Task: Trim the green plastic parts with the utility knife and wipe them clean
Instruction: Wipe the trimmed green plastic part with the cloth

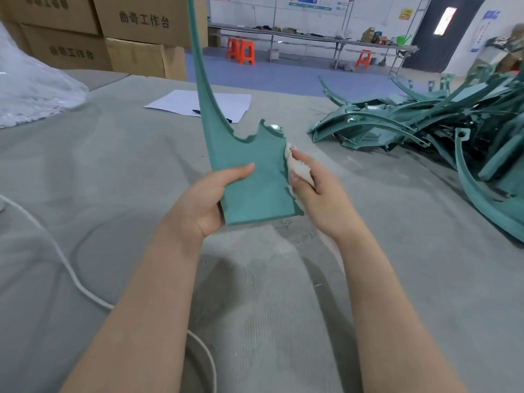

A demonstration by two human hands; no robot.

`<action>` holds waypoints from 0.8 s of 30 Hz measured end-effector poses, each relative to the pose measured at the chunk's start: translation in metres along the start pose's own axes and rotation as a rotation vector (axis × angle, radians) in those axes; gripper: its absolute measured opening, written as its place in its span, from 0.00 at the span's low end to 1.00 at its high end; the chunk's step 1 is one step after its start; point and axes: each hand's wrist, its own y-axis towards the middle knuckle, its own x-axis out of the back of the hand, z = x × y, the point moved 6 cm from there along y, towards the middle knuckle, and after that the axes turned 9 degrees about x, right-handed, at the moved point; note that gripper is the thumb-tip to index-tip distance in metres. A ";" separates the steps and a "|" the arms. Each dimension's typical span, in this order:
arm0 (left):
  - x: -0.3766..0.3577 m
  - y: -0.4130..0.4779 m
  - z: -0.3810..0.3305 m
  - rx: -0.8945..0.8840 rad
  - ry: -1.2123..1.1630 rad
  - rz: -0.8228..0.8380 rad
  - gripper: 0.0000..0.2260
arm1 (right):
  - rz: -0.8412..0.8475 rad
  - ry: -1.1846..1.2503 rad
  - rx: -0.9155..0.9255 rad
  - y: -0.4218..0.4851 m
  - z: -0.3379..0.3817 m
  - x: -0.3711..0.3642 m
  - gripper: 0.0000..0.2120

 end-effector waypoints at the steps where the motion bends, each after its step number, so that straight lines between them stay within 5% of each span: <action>1: 0.000 -0.001 -0.002 -0.006 -0.031 0.015 0.19 | -0.076 -0.056 -0.007 0.002 0.000 0.002 0.10; 2: -0.002 -0.002 -0.003 -0.016 -0.052 0.037 0.18 | -0.157 -0.078 -0.036 0.003 -0.001 0.005 0.05; 6: -0.020 -0.001 0.003 0.007 -0.079 0.130 0.14 | -0.346 -0.073 -0.234 0.000 -0.019 0.012 0.19; 11: -0.054 0.002 0.020 -0.015 0.079 0.282 0.15 | -0.478 0.065 -0.505 -0.011 -0.045 0.021 0.18; 14: -0.060 0.008 0.025 -0.201 0.329 0.033 0.08 | -0.445 0.123 -0.492 -0.010 -0.042 0.012 0.16; 18: -0.028 0.008 0.013 -0.304 0.095 -0.333 0.04 | -0.239 0.186 -0.373 -0.005 -0.028 -0.011 0.15; 24: -0.009 0.004 -0.001 -0.324 -0.023 -0.350 0.05 | -0.484 0.248 -0.259 -0.007 -0.023 0.020 0.12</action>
